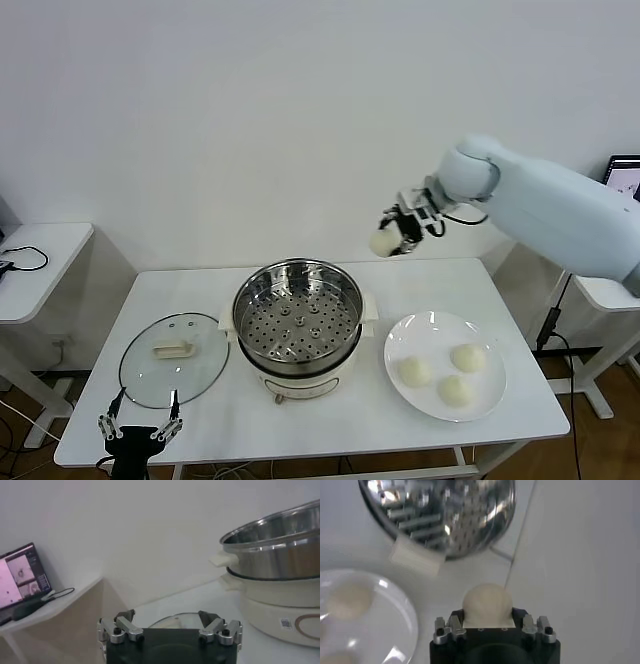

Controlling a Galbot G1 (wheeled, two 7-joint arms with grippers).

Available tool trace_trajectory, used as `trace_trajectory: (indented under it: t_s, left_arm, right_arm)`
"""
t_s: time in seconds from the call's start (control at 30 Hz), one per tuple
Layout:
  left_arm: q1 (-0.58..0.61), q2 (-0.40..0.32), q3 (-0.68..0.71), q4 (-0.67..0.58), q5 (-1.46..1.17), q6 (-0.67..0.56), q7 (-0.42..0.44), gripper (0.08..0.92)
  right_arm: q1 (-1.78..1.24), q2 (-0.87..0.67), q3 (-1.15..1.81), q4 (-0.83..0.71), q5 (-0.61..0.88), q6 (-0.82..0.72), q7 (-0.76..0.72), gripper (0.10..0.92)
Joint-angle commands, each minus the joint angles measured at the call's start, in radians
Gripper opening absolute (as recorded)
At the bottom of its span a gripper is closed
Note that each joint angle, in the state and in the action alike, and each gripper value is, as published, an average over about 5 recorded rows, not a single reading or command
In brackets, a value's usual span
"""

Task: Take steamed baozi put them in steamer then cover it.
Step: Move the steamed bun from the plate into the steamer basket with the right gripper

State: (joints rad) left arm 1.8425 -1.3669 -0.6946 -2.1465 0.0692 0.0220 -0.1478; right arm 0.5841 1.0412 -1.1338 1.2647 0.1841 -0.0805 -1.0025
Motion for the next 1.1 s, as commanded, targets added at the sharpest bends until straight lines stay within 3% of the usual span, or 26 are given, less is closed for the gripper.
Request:
trace_trajectory:
  t_s: [0.03,0.5,1.1]
  left_arm:
    - [-0.004,0.002,-0.001,-0.006,-0.035,0.004,0.008,0.823]
    - [0.001,-0.020,-0.006,-0.040,-0.024,0.005,0.007,0.823]
    - [0.017,-0.024,-0.018,-0.037,-0.023,0.002,-0.004,0.823]
  right_arm:
    - [0.035,0.258,-0.089,-0.075,-0.037,0.128,0.034,0.602]
    - [-0.073,0.321,-0.139,-0.175,-0.316,0.352,0.070,0.602]
    - [-0.175,0.371,-0.110,-0.275,-0.429,0.456,0.123,0.603]
